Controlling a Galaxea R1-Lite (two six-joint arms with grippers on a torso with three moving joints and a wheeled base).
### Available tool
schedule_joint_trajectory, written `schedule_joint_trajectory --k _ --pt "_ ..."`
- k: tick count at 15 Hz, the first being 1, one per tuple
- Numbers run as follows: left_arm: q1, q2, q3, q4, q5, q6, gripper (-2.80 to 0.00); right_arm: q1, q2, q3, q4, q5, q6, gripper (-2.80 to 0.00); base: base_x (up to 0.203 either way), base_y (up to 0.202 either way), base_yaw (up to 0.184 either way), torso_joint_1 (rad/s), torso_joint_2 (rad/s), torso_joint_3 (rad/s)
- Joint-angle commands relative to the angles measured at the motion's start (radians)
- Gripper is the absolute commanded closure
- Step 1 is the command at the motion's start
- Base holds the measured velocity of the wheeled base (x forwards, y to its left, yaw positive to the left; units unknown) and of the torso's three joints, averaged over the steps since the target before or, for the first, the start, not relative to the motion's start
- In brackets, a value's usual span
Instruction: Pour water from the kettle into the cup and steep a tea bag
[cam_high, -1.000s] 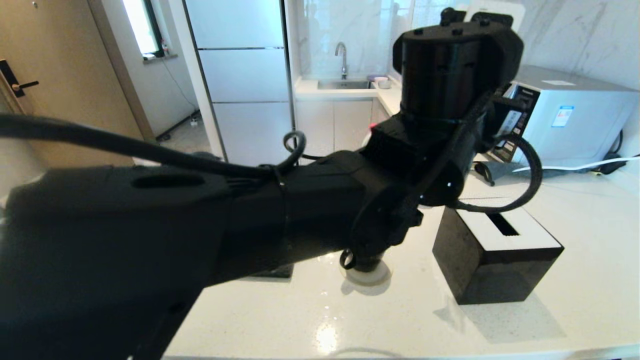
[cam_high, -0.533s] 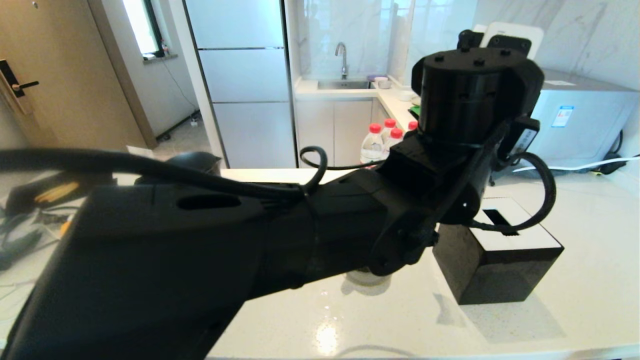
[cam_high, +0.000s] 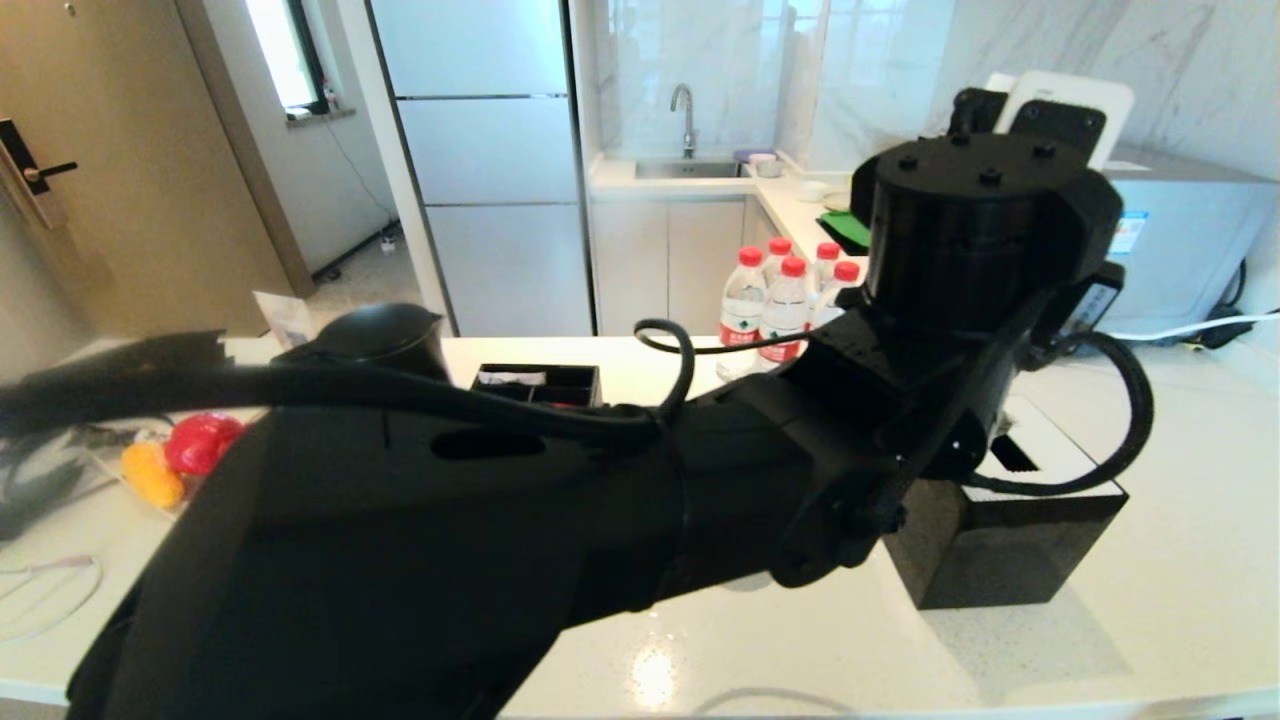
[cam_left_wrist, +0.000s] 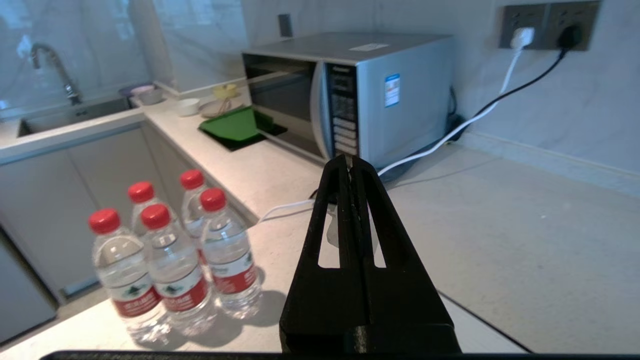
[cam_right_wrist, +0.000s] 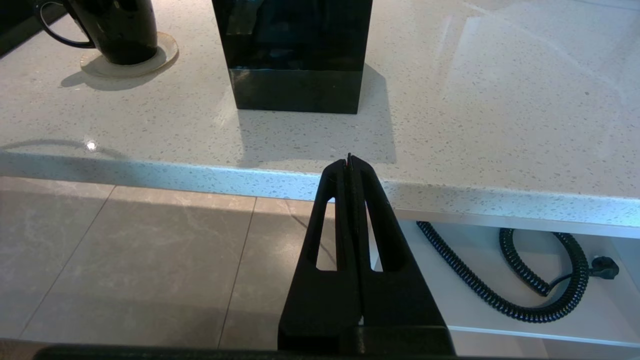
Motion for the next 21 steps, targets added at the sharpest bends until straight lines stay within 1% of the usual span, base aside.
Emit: schedule_joint_trajectory --k 1,5,8,10,13,19,21 --pt "-0.01 0.016 0.0 -0.009 -0.001 0.001 0.0 0.0 0.001 0.0 0.001 0.001 -0.001 0.0 0.0 0.0 0.0 0.0 0.0 0.0" --pt "-0.028 0.035 0.0 -0.037 -0.005 0.003 0.0 0.0 0.001 0.0 0.001 0.001 -0.001 0.0 0.0 0.0 0.0 0.0 0.0 0.0" --pt "-0.034 0.05 0.0 -0.043 -0.048 0.003 0.0 0.0 0.001 0.0 0.001 0.001 -0.001 0.0 0.0 0.0 0.0 0.0 0.0 0.0" --pt "-0.038 0.061 0.0 -0.046 -0.064 0.004 0.0 0.0 0.001 0.0 0.001 0.001 -0.001 0.0 0.0 0.0 0.0 0.0 0.0 0.0" --pt "-0.044 0.092 0.0 -0.083 -0.07 0.004 0.0 0.0 0.001 0.0 0.001 0.001 -0.001 0.0 0.0 0.0 0.0 0.0 0.0 0.0" --pt "-0.044 0.115 0.0 -0.086 -0.078 0.004 0.0 0.0 0.001 0.0 0.001 0.001 -0.001 0.0 0.0 0.0 0.0 0.0 0.0 0.0" --pt "-0.04 0.117 0.0 -0.086 -0.09 0.004 0.0 0.0 0.001 0.0 0.001 0.001 -0.001 0.0 0.0 0.0 0.0 0.0 0.0 0.0"
